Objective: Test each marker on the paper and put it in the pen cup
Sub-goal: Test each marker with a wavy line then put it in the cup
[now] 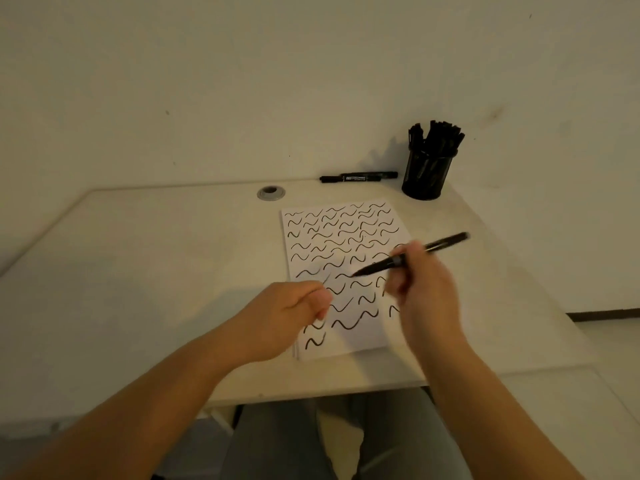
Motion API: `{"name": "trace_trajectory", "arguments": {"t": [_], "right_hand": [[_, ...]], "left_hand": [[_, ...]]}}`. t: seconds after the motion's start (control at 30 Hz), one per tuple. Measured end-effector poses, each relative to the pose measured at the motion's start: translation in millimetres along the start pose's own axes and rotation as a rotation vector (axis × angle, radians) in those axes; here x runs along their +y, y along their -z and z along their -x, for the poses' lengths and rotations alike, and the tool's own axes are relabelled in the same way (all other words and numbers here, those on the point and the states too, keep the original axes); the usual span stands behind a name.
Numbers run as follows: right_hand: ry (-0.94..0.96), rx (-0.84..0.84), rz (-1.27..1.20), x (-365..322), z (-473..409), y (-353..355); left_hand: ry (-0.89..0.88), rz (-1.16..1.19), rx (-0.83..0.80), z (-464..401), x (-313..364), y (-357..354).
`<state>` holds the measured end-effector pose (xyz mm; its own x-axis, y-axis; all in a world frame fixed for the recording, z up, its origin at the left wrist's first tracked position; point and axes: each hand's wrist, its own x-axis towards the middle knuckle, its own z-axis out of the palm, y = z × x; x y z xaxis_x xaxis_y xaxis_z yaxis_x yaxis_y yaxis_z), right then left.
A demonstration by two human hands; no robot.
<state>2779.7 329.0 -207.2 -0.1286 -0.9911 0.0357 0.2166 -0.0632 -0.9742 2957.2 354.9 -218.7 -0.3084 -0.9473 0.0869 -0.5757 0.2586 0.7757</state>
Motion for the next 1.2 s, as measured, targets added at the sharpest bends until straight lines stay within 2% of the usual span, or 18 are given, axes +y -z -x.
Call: {"name": "trace_trajectory", "arguments": {"t": [0.07,0.17,0.27,0.43,0.67,0.97,1.2], "right_hand": [[0.048,0.053,-0.041,-6,-1,12],[0.198,-0.088,0.216,7,8,14],[0.272,-0.13,0.446,27,16,20],[0.285,-0.214,0.498,46,23,29],[0.291,-0.401,0.581,46,23,27],[0.316,-0.167,0.621,42,21,39],[0.269,-0.01,0.373,31,13,37]], "left_hand": [[0.055,0.043,0.012,7,-8,9],[0.038,0.07,0.141,3,-16,13],[-0.003,0.031,0.152,-6,-15,0],[-0.026,-0.16,0.096,-10,-26,-21],[-0.039,-0.22,0.131,-12,-33,-23],[-0.055,-0.172,0.154,-10,-34,-22],[-0.15,-0.118,0.285,-7,-31,-20]]}}
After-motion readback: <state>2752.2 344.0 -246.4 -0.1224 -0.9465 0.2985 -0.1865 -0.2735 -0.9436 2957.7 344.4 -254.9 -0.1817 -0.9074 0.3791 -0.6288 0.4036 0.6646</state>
